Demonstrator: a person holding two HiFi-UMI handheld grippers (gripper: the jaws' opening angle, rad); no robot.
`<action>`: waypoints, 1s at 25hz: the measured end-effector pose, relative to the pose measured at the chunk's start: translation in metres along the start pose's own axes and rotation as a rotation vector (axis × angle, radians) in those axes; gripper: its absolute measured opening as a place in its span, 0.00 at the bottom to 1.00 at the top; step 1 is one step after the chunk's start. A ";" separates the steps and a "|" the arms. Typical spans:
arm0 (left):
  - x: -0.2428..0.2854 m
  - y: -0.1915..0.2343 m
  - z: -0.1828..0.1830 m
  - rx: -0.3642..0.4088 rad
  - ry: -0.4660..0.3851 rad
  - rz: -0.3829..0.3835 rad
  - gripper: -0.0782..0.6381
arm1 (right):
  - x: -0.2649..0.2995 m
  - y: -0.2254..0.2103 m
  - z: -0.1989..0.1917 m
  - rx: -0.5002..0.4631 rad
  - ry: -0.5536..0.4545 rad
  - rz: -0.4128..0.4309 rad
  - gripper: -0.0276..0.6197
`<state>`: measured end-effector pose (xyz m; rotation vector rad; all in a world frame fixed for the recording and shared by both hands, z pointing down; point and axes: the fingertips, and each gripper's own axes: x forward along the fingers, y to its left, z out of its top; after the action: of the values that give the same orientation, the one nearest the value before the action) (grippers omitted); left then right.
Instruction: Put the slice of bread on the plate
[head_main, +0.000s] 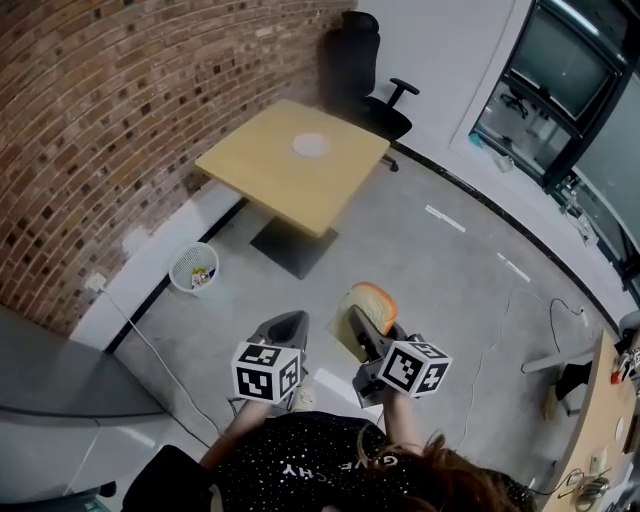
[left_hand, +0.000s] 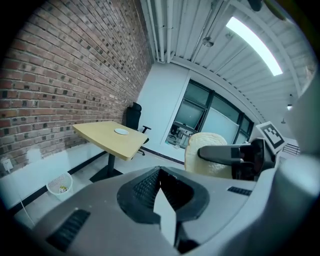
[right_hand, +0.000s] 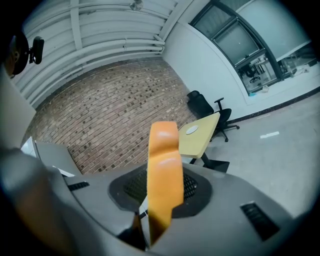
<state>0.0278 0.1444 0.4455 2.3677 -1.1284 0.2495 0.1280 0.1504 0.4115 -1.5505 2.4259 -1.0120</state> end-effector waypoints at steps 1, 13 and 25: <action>0.005 0.001 0.002 0.002 -0.008 0.007 0.12 | 0.003 -0.005 0.001 -0.003 0.003 0.005 0.19; 0.026 0.002 0.012 0.012 -0.027 0.034 0.12 | 0.017 -0.009 0.001 0.003 0.032 0.061 0.19; 0.062 0.015 0.019 -0.003 0.002 0.033 0.12 | 0.039 -0.037 0.018 0.022 0.046 0.031 0.19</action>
<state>0.0552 0.0849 0.4570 2.3478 -1.1669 0.2614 0.1453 0.0988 0.4287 -1.4938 2.4519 -1.0771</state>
